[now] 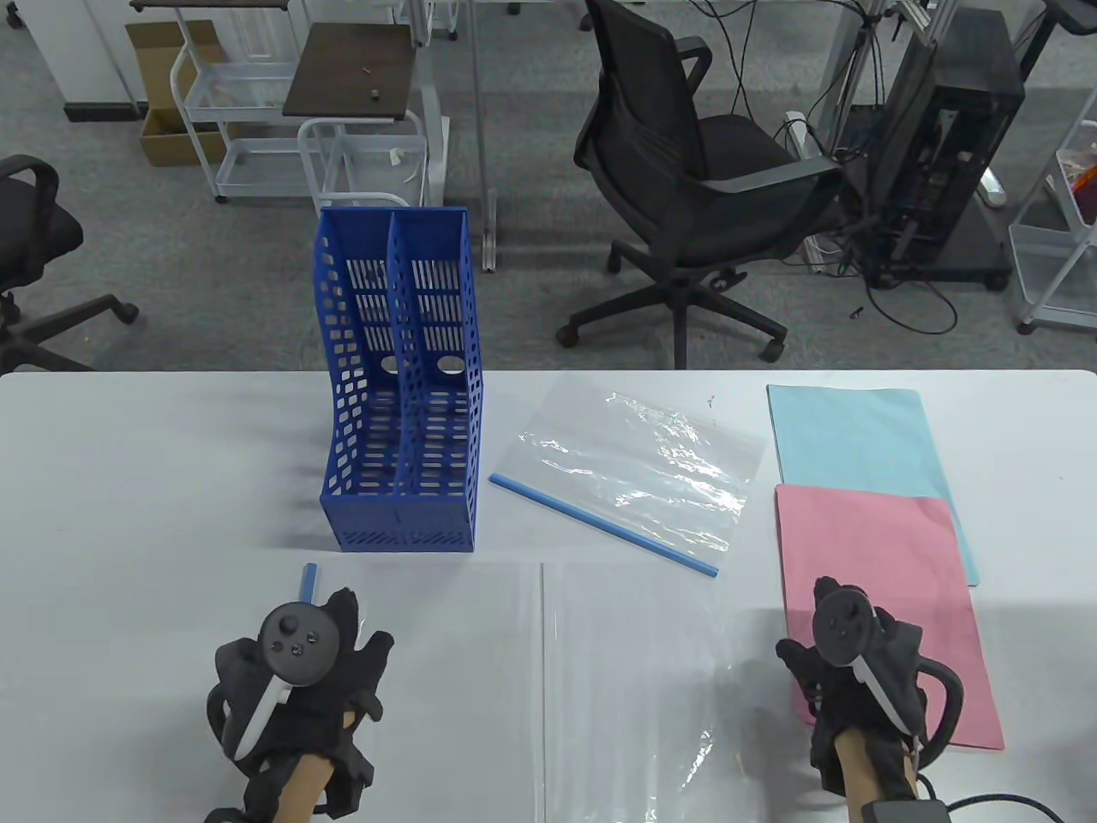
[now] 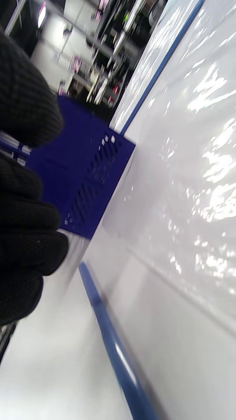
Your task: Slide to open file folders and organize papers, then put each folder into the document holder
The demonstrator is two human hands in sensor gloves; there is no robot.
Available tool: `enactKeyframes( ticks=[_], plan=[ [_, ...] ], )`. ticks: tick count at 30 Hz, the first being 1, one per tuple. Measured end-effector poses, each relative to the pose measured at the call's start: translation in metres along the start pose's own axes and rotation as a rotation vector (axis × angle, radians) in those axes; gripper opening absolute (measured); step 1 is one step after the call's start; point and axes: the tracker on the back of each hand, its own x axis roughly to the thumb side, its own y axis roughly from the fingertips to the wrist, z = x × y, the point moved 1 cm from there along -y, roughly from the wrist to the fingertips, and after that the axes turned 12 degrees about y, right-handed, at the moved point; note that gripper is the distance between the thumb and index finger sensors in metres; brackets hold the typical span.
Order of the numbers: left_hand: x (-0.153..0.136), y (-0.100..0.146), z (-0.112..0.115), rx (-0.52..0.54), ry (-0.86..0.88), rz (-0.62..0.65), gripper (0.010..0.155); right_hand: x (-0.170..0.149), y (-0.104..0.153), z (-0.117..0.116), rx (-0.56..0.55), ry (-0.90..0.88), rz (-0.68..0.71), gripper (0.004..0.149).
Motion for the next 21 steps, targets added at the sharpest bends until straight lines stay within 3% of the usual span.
enactKeyframes(
  ticks=[5,10,21],
  plan=[
    [0.011,0.001,0.016,-0.041,-0.064,0.07,0.074,-0.009,-0.002,-0.019,0.259,-0.022,0.003,0.1],
    [0.009,-0.003,0.023,-0.092,-0.049,0.068,0.074,-0.004,-0.007,-0.035,0.371,0.068,-0.017,0.098],
    [0.007,-0.006,0.027,-0.11,-0.058,0.052,0.073,-0.001,-0.006,-0.027,0.242,0.128,-0.039,0.091]
  ],
)
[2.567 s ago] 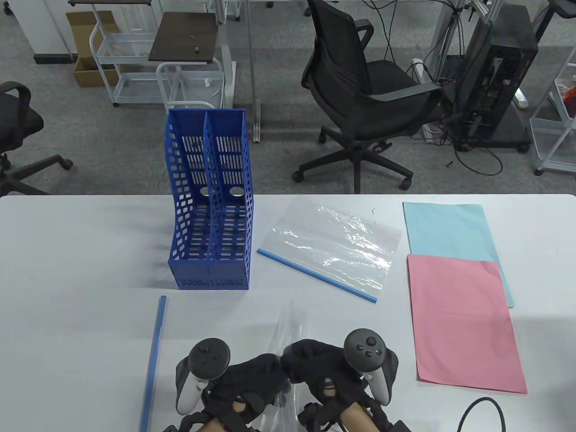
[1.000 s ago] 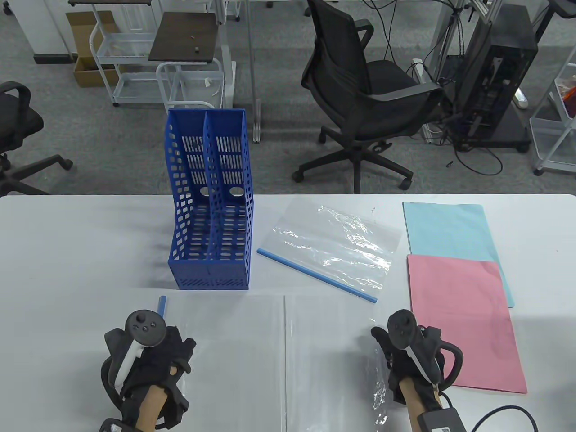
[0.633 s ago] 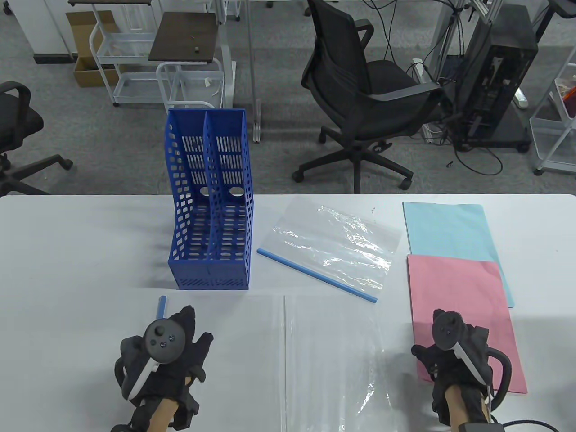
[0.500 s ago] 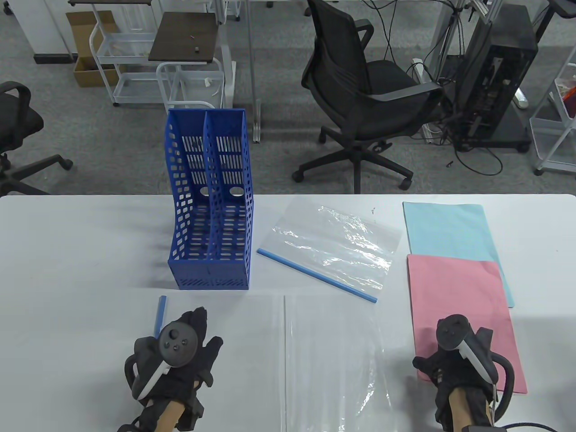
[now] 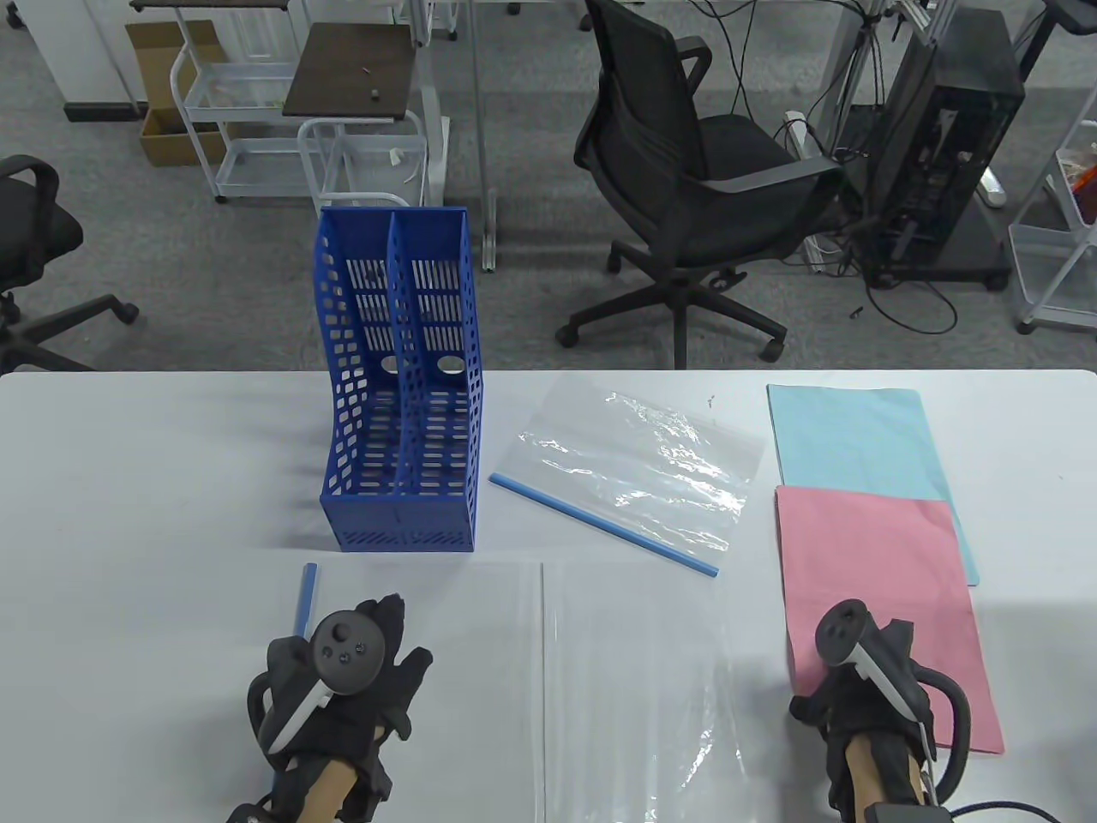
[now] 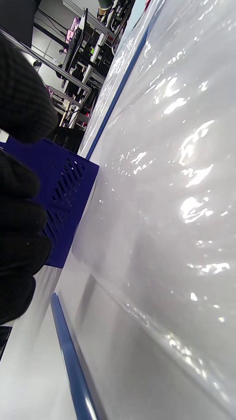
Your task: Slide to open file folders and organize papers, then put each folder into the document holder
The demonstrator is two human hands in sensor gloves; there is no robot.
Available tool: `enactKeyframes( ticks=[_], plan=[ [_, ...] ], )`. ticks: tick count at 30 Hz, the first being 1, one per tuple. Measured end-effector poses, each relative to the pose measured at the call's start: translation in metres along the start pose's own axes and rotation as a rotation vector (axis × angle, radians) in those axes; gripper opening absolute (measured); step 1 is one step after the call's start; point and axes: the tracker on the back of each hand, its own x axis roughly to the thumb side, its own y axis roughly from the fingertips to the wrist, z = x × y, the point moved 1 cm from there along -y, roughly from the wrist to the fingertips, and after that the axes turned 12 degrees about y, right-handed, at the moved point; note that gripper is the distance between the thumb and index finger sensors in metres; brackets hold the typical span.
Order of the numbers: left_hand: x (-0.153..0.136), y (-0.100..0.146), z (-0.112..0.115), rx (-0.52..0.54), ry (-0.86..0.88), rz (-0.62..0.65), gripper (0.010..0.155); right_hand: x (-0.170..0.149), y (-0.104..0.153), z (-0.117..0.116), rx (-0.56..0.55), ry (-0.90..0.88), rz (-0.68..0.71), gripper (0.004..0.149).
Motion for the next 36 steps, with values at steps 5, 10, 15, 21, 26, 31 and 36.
enactKeyframes(
  ticks=[5,10,15,21,26,31,36],
  plan=[
    [-0.001,-0.002,0.002,-0.011,-0.002,-0.006,0.073,-0.002,-0.002,0.003,-0.043,0.012,-0.023,0.086],
    [-0.001,-0.002,0.004,-0.002,-0.021,-0.022,0.072,-0.003,-0.003,0.006,-0.109,0.029,-0.061,0.075],
    [-0.001,-0.002,0.003,0.007,-0.008,-0.034,0.071,-0.001,-0.004,0.008,-0.236,0.057,-0.154,0.06],
    [-0.001,-0.002,0.003,0.01,-0.005,-0.043,0.07,0.006,-0.005,0.011,-0.34,0.104,-0.216,0.048],
    [0.0,-0.002,0.004,0.004,-0.009,-0.039,0.07,0.005,-0.005,0.011,-0.41,0.102,-0.251,0.042],
    [0.001,-0.001,0.003,0.007,0.0,-0.026,0.07,-0.013,0.011,0.03,-0.483,-0.043,-0.316,0.041],
    [0.004,0.001,0.002,0.016,0.027,-0.009,0.07,-0.025,0.051,0.067,-0.647,-0.191,-0.343,0.041]
  ],
)
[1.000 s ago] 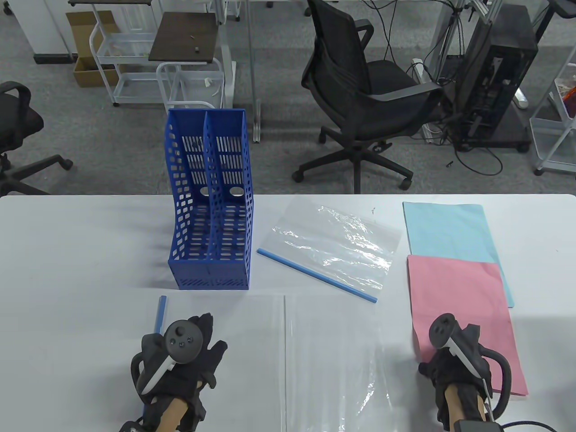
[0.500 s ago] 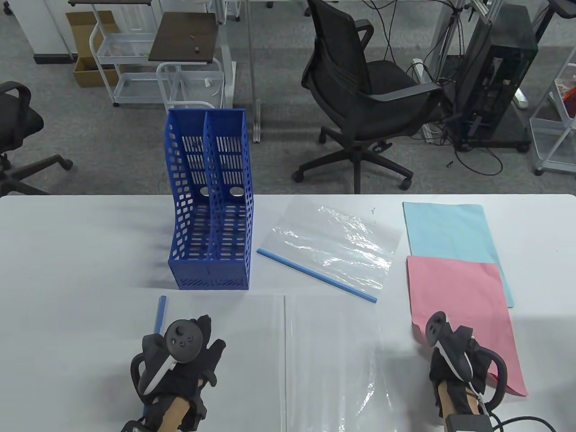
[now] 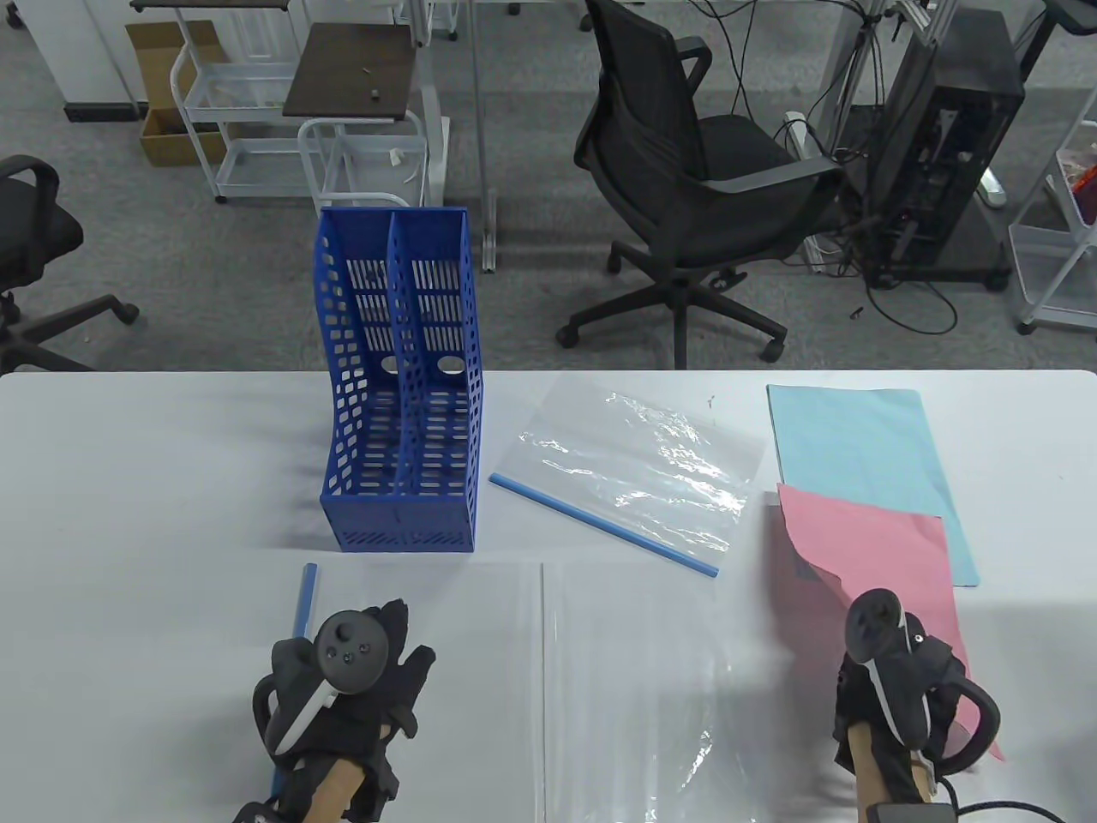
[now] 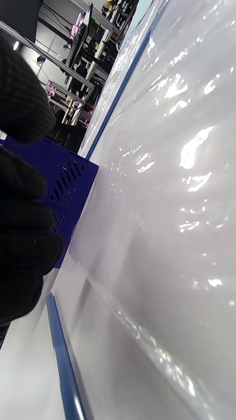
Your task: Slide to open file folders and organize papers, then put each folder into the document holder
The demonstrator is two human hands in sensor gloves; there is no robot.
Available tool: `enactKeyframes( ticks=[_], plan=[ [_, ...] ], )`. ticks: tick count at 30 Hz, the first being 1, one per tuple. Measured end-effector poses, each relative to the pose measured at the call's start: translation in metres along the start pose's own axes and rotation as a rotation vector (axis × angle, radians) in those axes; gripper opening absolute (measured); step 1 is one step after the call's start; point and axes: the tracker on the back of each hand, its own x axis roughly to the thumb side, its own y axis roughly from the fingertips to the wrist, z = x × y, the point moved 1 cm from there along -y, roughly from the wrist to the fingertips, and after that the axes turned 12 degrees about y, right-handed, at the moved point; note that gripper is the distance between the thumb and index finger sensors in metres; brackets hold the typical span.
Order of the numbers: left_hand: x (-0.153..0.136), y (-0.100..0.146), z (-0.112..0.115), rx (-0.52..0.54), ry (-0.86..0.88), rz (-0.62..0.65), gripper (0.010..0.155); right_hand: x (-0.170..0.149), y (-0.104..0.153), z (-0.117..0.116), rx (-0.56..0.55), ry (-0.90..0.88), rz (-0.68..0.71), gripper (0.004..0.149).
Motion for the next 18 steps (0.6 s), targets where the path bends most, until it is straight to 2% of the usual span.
enactKeyframes(
  ticks=[5,8,10,13,16,18],
  plan=[
    [0.006,0.004,0.002,0.005,0.035,0.039,0.07,0.01,0.02,0.056,-0.149,-0.175,0.066,0.042],
    [0.012,0.007,0.006,-0.021,0.097,0.084,0.07,0.026,0.038,0.086,-0.193,-0.356,0.175,0.042],
    [0.015,0.007,0.012,-0.083,0.182,0.127,0.07,0.038,0.05,0.098,-0.178,-0.495,0.253,0.042],
    [0.018,0.003,0.028,-0.252,0.38,0.181,0.071,0.056,0.068,0.108,-0.152,-0.699,0.366,0.042],
    [0.018,-0.001,0.05,-0.462,0.607,0.203,0.077,0.073,0.082,0.108,-0.052,-0.904,0.484,0.042],
    [0.017,-0.004,0.061,-0.551,0.756,0.21,0.084,0.082,0.088,0.104,0.027,-1.04,0.579,0.042]
  ],
)
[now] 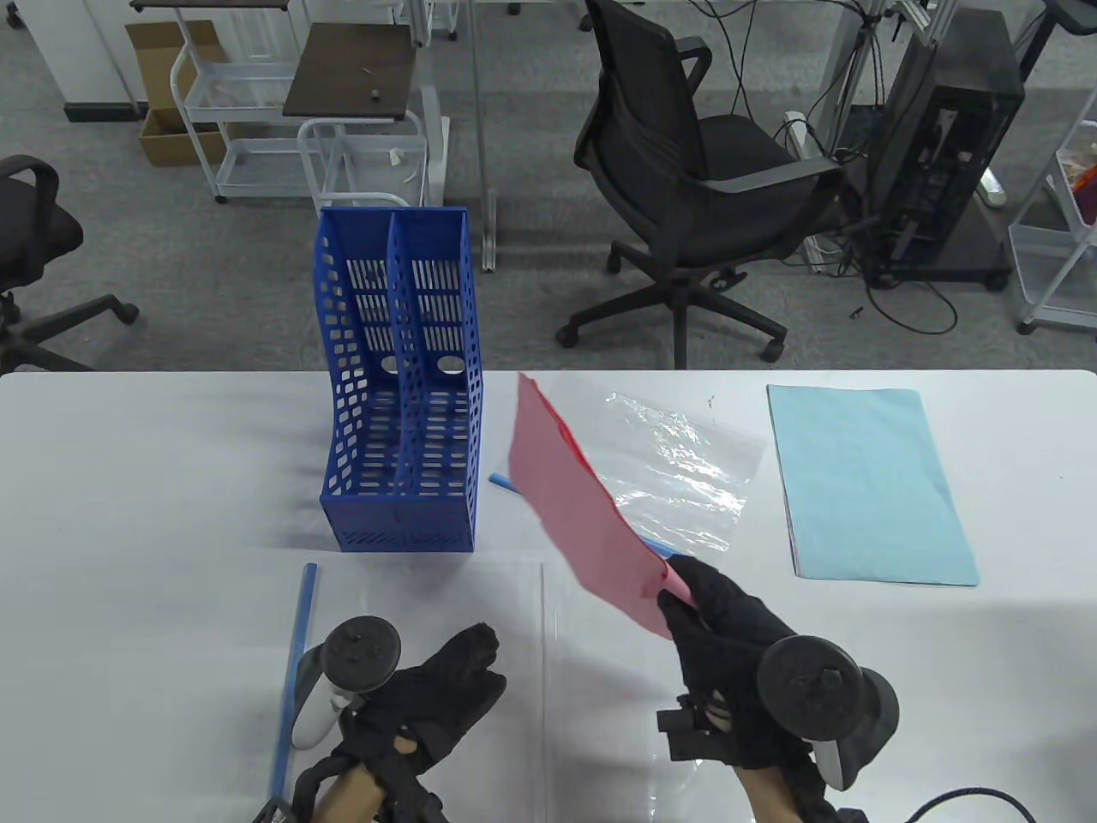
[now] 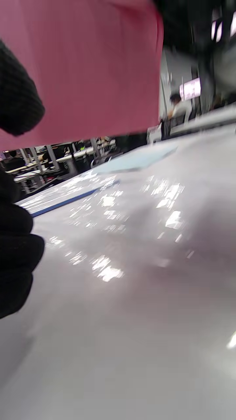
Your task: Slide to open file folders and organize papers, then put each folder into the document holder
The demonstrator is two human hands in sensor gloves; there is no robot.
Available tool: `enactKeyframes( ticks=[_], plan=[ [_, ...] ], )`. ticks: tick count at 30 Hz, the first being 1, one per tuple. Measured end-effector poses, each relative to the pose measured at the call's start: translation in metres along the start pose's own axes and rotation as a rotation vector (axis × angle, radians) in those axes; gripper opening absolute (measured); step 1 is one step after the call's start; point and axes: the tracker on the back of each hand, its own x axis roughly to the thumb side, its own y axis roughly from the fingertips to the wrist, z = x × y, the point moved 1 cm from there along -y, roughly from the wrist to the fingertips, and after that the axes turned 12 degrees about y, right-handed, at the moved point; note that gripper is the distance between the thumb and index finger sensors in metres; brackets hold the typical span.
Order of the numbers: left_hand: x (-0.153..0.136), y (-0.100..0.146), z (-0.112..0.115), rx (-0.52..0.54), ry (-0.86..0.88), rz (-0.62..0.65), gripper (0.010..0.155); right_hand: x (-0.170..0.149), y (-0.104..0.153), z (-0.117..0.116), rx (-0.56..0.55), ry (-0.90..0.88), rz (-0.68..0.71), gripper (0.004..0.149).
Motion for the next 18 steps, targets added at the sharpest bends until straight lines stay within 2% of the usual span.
enactKeyframes(
  ticks=[3,5,6,8,9,11,13,16,18],
  plan=[
    [-0.011,-0.007,0.001,-0.096,0.312,0.061,0.091,-0.004,0.0,-0.019,0.097,-0.218,0.024,0.042],
    [-0.017,-0.009,-0.004,-0.114,0.545,0.158,0.088,-0.013,-0.003,-0.036,0.199,-0.345,0.032,0.042],
    [-0.019,-0.01,-0.008,-0.11,0.644,0.206,0.081,-0.019,-0.005,-0.044,0.246,-0.386,0.021,0.042],
    [-0.021,-0.01,-0.014,-0.091,0.704,0.26,0.059,-0.033,-0.007,-0.06,0.3,-0.459,-0.015,0.042],
    [-0.02,-0.009,-0.017,-0.074,0.703,0.272,0.054,-0.036,-0.007,-0.063,0.313,-0.477,-0.018,0.042],
    [-0.02,-0.004,-0.027,0.08,0.614,0.299,0.045,-0.045,-0.006,-0.076,0.388,-0.529,-0.016,0.042],
    [-0.017,0.002,-0.033,0.175,0.542,0.319,0.041,-0.049,-0.005,-0.084,0.441,-0.525,-0.01,0.047],
    [-0.008,0.014,-0.045,0.327,0.43,0.358,0.041,-0.052,-0.003,-0.09,0.575,-0.529,0.06,0.072],
    [-0.002,0.021,-0.052,0.392,0.336,0.379,0.041,-0.056,-0.004,-0.09,0.658,-0.615,0.09,0.083]
  ],
)
